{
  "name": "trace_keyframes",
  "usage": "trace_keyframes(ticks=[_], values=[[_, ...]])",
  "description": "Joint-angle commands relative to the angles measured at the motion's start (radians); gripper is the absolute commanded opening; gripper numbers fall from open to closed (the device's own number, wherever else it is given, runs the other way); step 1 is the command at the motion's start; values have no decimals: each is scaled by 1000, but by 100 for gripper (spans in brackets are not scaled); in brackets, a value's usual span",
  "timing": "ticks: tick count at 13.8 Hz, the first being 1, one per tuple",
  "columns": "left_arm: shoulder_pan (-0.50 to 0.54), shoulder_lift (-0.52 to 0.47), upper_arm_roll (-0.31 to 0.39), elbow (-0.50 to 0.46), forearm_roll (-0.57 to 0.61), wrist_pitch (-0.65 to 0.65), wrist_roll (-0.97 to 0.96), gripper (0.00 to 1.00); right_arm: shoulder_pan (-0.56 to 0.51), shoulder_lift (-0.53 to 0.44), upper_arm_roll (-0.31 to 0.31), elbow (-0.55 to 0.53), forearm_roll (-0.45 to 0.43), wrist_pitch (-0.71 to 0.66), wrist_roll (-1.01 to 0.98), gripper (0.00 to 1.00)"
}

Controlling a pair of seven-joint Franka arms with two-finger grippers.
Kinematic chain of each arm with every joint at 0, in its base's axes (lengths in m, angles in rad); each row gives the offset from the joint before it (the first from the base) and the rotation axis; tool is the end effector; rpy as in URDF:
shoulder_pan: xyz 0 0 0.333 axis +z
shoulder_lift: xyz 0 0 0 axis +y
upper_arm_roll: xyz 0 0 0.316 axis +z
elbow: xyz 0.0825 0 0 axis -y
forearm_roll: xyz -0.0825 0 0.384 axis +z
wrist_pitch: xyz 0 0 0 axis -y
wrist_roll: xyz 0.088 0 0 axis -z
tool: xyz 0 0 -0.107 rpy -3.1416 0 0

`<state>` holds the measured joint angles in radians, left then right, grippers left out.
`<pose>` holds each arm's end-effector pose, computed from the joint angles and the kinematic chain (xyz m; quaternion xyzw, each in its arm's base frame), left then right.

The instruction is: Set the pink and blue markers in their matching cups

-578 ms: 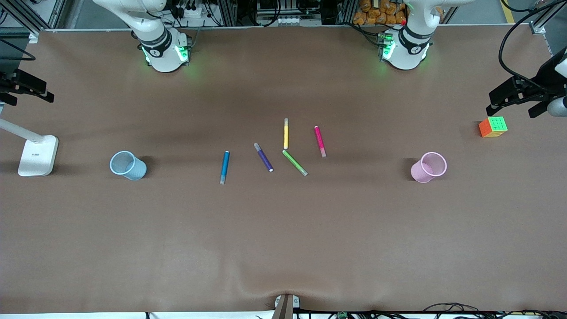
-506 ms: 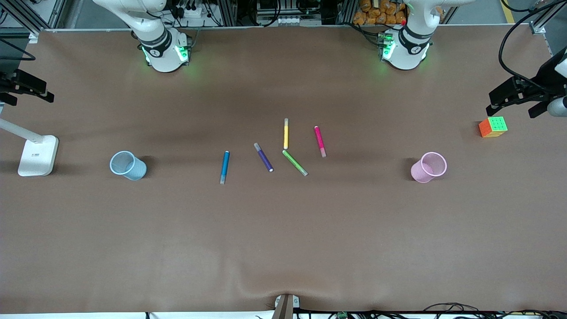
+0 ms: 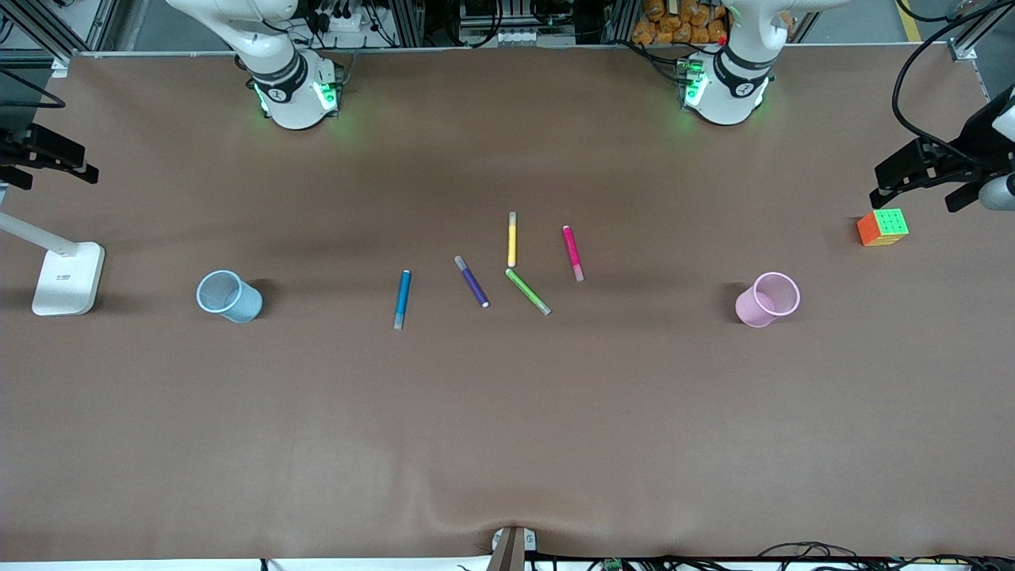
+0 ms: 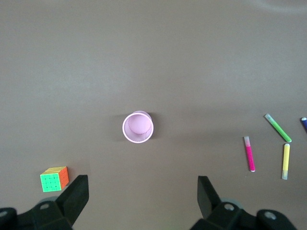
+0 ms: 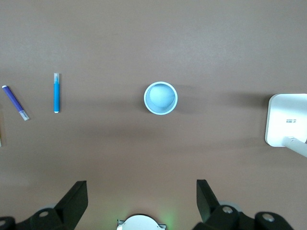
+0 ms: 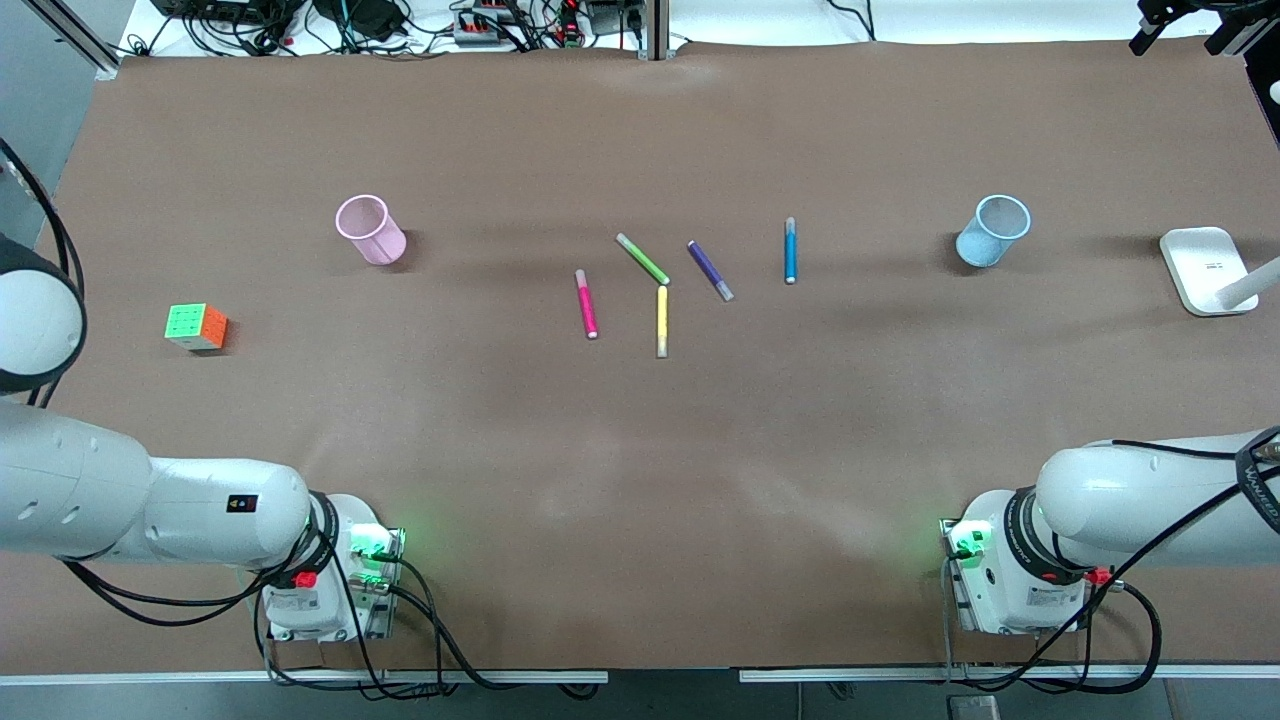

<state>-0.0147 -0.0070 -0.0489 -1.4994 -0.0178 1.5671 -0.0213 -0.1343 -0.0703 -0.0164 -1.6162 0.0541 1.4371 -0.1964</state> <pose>0.5511 -0.0371 0.6618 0.9990 -0.0215 0.0369 0.0103 0.5128 -0.0718 0.6303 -0.9978 -0.0250 0.0488 0.0365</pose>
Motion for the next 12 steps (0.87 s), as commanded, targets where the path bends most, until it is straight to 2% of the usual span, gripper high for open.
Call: trace_keyframes(ticks=[1,12], values=[[1,9,0,19,-2,-16,14,100,4,-5,-2,1,7,2,-8,100],[5,25,1,16,7,-39,14,100,1,-2,-4,-14,7,-15,-12,100]])
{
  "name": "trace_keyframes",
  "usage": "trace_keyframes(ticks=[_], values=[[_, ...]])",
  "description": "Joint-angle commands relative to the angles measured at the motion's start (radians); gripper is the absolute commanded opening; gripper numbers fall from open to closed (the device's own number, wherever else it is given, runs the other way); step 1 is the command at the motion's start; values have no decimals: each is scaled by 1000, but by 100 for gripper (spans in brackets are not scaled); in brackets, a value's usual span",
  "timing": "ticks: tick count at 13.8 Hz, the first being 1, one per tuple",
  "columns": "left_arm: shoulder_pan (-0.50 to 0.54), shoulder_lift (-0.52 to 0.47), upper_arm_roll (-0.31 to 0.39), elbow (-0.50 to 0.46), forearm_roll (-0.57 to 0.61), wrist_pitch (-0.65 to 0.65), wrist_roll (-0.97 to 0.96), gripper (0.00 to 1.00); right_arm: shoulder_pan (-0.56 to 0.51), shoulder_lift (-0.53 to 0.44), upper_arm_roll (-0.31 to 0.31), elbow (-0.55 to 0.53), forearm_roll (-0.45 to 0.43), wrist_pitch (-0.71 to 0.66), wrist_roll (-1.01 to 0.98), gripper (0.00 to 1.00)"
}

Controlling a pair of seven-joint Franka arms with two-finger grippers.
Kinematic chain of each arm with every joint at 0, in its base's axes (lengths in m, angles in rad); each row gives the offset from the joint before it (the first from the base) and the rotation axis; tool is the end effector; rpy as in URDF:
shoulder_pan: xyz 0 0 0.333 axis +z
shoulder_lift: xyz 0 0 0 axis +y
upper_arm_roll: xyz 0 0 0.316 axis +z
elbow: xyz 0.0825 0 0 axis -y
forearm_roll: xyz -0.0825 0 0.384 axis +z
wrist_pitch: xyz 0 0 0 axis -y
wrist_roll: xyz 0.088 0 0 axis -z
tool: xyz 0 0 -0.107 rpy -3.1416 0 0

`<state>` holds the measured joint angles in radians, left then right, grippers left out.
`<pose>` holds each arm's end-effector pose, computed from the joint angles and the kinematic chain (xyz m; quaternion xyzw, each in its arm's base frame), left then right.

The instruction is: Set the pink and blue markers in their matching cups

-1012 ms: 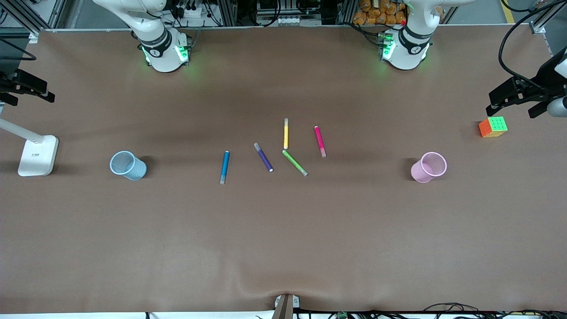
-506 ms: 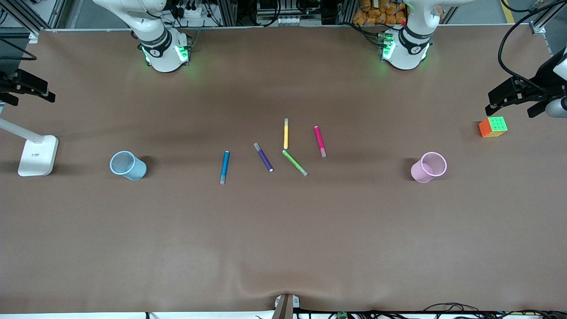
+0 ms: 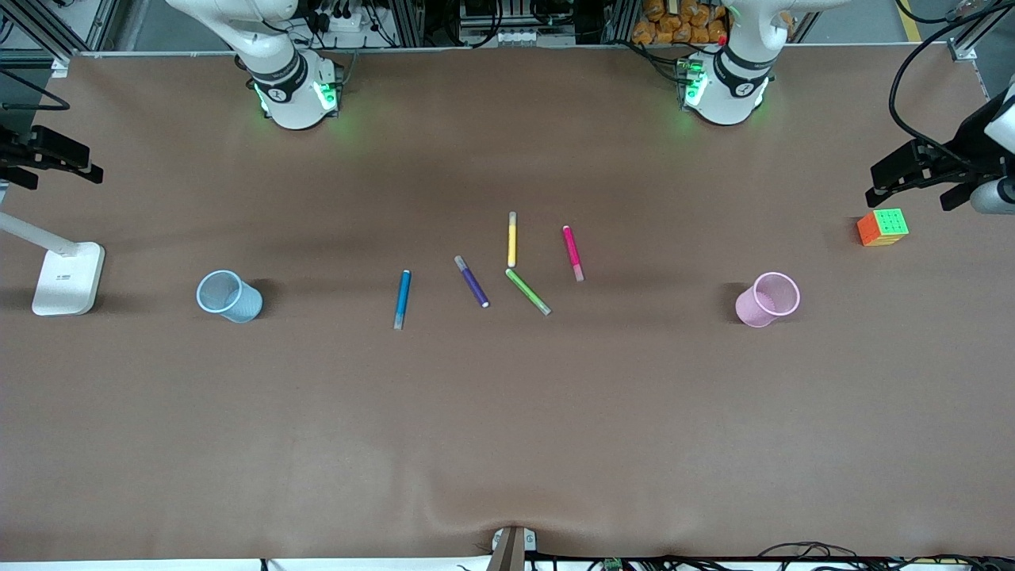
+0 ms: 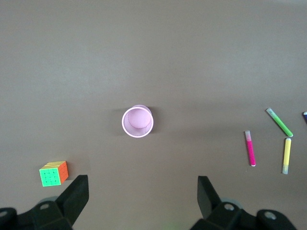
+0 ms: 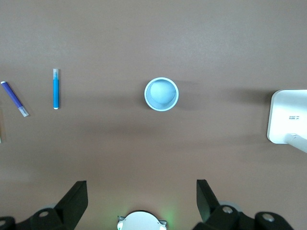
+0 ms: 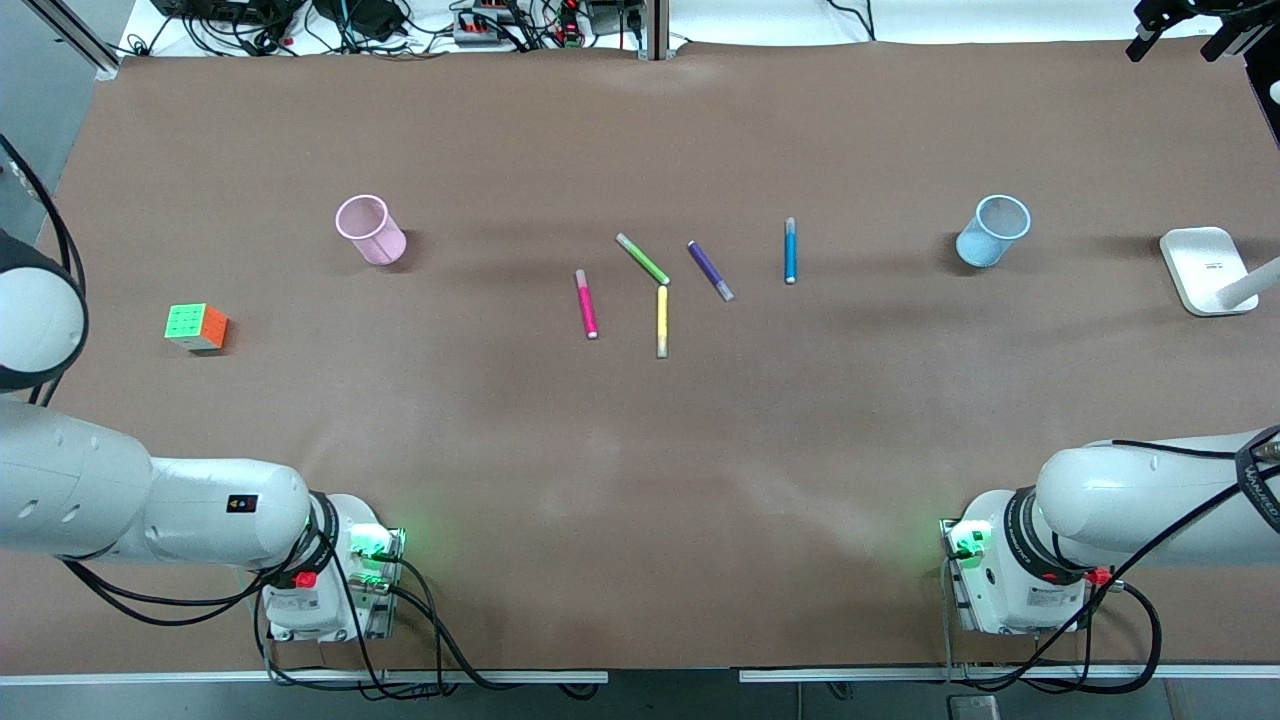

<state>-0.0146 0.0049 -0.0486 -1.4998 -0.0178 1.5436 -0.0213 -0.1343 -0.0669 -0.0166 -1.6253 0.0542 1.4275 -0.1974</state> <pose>0.5526 -0.0368 0.6528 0.9995 -0.0214 0.0191 0.0098 0.5125 -0.0717 0.6237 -0.9972 -0.0254 0.0596 0.0385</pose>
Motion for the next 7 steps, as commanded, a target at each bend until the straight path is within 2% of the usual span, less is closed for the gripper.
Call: trace_keyframes(ticks=[1,7], values=[[5,15,1,12,7,-17,17,100,2,-5,-3,-10,7,-6,-11,100],[5,78,-2,0,-34,-17,-5,100,1,1,-3,-12,7,11,-10,100]])
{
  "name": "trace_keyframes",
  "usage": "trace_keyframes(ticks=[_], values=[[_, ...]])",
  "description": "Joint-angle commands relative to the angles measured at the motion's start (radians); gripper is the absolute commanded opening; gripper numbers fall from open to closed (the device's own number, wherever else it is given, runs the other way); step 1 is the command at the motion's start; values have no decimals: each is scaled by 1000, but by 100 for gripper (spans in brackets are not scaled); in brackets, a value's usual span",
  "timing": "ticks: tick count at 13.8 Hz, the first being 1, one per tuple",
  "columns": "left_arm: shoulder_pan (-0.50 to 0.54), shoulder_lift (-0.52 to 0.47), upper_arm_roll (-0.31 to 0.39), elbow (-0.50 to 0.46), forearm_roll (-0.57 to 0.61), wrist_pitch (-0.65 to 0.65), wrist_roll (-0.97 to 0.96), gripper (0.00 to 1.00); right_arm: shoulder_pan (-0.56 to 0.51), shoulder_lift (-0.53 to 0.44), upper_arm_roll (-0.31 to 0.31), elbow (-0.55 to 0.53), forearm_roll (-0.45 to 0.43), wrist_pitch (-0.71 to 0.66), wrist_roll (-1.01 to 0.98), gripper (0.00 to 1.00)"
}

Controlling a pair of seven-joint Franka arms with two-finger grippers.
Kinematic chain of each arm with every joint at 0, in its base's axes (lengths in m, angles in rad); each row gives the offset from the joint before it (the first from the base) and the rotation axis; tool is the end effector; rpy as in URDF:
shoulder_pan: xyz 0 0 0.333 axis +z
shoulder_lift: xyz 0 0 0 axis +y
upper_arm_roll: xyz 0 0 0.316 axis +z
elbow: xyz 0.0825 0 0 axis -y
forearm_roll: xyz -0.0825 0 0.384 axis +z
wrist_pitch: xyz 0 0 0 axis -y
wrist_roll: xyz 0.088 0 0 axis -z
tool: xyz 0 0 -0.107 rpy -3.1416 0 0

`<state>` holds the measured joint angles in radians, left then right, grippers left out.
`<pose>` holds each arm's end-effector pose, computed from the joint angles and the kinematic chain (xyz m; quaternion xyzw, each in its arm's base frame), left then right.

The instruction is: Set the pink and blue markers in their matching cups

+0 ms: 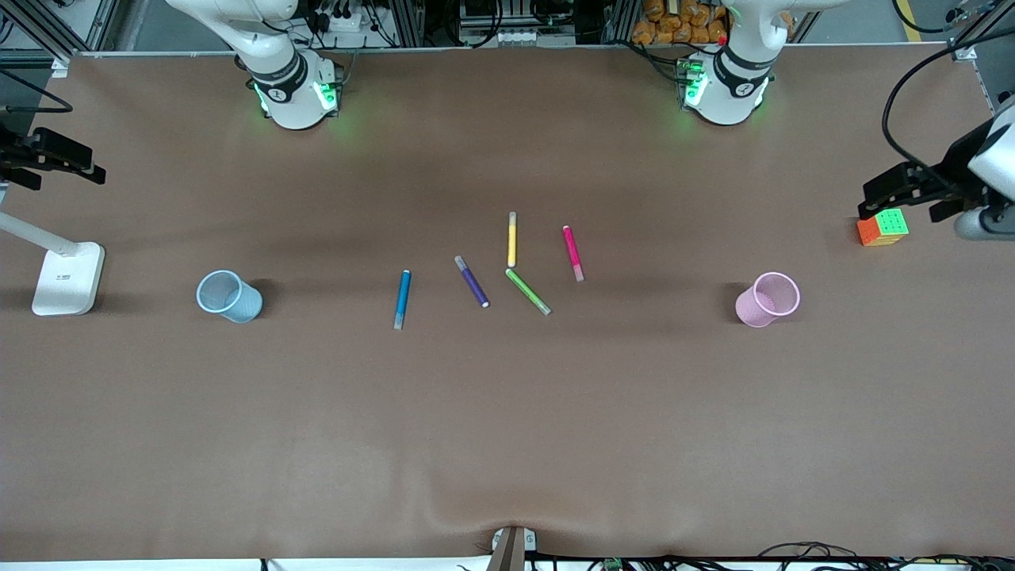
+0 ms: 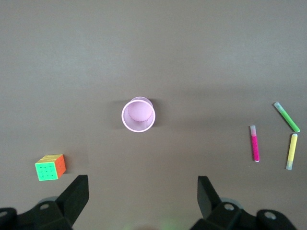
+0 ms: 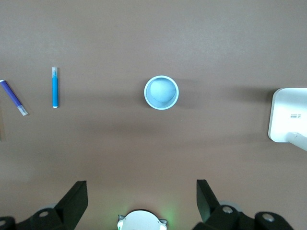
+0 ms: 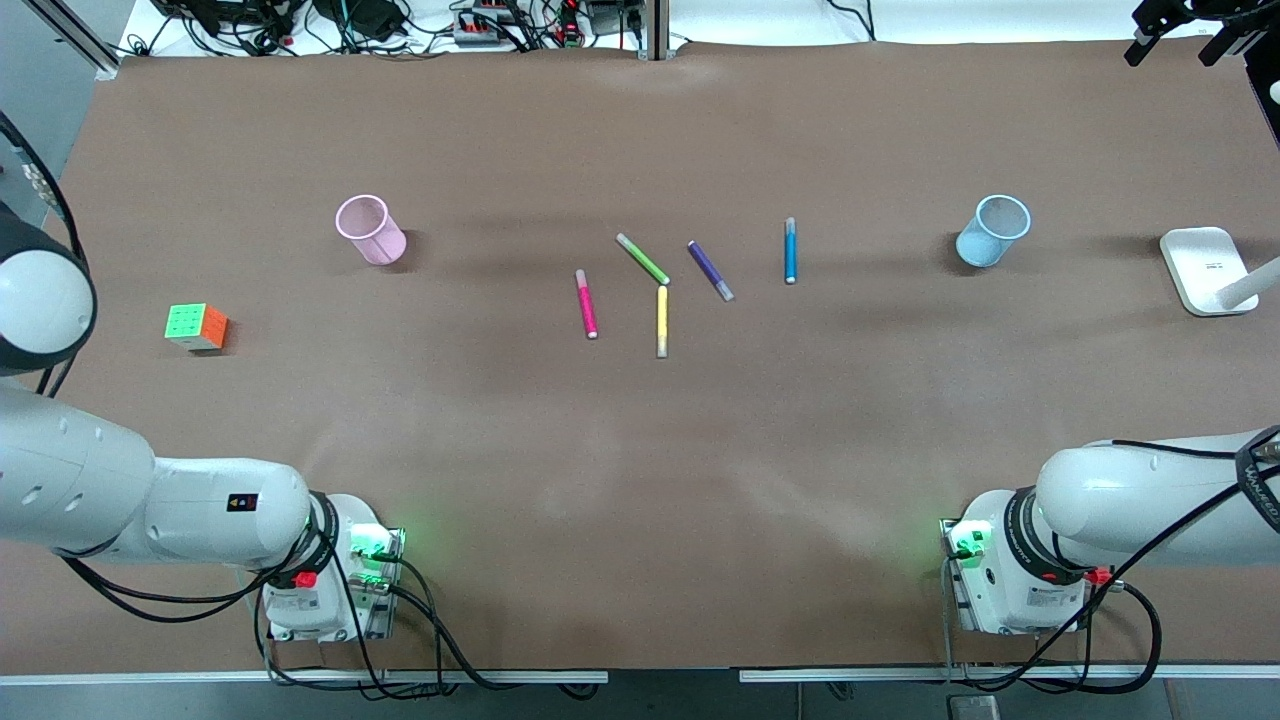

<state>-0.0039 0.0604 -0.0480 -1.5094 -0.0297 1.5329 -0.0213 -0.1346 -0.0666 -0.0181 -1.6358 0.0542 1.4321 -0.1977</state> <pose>0.5684 -0.0319 0.6162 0.9996 -0.0156 -0.0190 0.0156 0.5126 -0.0727 0.6191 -0.9970 -0.0244 0.0626 0.0391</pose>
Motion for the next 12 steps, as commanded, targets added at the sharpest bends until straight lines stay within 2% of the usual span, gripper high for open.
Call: trace_keyframes(ticks=[1,12], values=[[-10,30,-4,9,-22,-5,-18,100,1,2,-2,-1,7,8,-9,100],[-110,147,-24,5,-22,21,-218,100,18,22,-2,-1,7,14,-8,100]])
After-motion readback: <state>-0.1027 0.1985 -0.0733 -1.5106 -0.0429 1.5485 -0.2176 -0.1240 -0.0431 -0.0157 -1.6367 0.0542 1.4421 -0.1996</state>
